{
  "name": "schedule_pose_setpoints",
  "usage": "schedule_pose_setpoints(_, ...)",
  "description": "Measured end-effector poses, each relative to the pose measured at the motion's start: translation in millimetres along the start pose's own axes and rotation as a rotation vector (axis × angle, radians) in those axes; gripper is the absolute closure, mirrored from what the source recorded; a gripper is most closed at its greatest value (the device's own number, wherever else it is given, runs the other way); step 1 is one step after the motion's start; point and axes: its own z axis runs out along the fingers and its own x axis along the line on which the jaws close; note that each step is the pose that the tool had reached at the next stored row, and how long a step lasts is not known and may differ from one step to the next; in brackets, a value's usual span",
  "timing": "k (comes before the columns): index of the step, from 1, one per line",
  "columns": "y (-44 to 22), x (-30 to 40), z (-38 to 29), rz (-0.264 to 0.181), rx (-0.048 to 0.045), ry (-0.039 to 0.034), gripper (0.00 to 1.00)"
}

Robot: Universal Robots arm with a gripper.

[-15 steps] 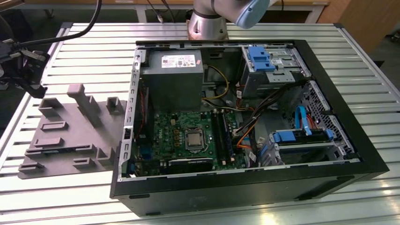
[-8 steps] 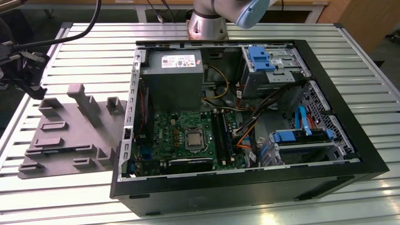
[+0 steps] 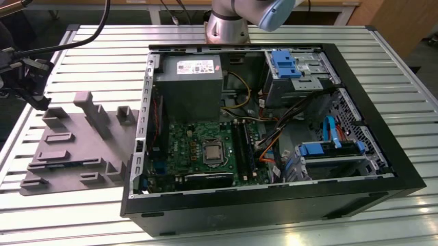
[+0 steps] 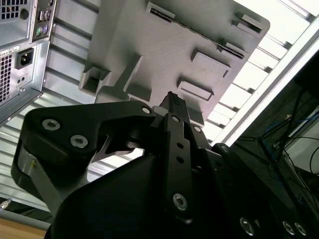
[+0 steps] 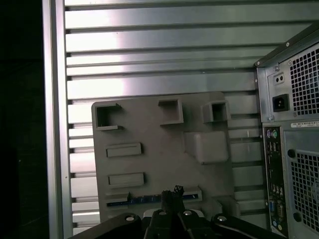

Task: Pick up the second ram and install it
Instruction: 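Reach for the second ram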

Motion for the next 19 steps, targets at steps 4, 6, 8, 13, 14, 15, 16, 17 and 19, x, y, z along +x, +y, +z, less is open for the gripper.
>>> schedule_pose_setpoints(4,-1.2,0.5,1.0,0.000,0.0001,0.0000,0.89)
schedule_pose_setpoints(6,-2.1,0.7,1.7,0.000,0.0000,0.0000,0.89)
schedule_pose_setpoints(8,-3.1,0.9,2.4,0.000,0.0001,0.0000,0.89)
schedule_pose_setpoints(13,-5.5,1.9,4.7,0.000,0.0000,-0.0001,0.89)
schedule_pose_setpoints(14,-6.0,2.1,5.3,0.000,-0.0001,-0.0001,0.89)
schedule_pose_setpoints(15,-6.5,2.3,5.9,0.000,0.0000,0.0000,0.89)
schedule_pose_setpoints(16,-6.9,2.6,6.3,0.000,0.0001,0.0001,0.89)
schedule_pose_setpoints(17,-7.4,2.8,6.9,0.000,0.0001,0.0001,0.89)
schedule_pose_setpoints(19,-8.3,3.4,8.0,0.000,0.0000,0.0000,0.89)
